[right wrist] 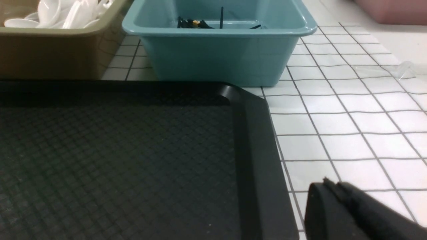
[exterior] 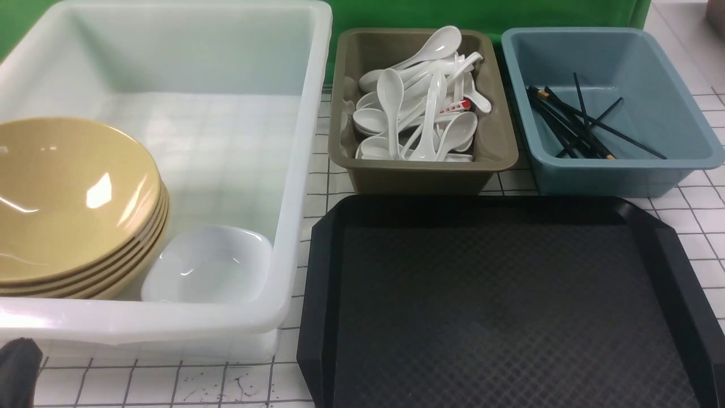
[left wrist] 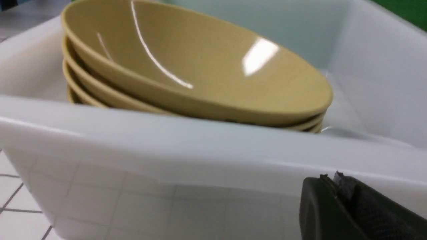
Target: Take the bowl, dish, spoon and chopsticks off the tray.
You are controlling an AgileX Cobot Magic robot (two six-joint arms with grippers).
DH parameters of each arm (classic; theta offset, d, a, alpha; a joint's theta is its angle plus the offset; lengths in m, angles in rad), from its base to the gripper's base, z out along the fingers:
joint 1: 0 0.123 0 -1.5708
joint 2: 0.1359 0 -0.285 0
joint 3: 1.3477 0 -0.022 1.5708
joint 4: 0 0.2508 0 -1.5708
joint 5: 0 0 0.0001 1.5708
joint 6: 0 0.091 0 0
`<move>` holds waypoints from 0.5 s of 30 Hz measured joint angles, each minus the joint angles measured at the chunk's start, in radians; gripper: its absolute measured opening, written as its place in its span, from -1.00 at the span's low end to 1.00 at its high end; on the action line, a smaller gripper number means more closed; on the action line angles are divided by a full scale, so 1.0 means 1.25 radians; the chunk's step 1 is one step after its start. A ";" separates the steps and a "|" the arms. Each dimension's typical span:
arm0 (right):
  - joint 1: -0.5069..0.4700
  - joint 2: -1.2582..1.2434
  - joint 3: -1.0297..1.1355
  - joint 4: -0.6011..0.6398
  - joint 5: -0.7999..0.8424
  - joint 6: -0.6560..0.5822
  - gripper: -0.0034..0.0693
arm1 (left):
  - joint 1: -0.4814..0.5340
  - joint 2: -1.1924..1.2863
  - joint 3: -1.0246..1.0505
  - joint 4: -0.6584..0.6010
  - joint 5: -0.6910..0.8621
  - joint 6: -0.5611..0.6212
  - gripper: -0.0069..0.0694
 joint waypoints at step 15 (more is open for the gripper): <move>0.000 0.000 0.000 0.000 0.001 0.000 -0.68 | 0.000 -0.003 0.001 0.005 0.063 -0.005 -0.85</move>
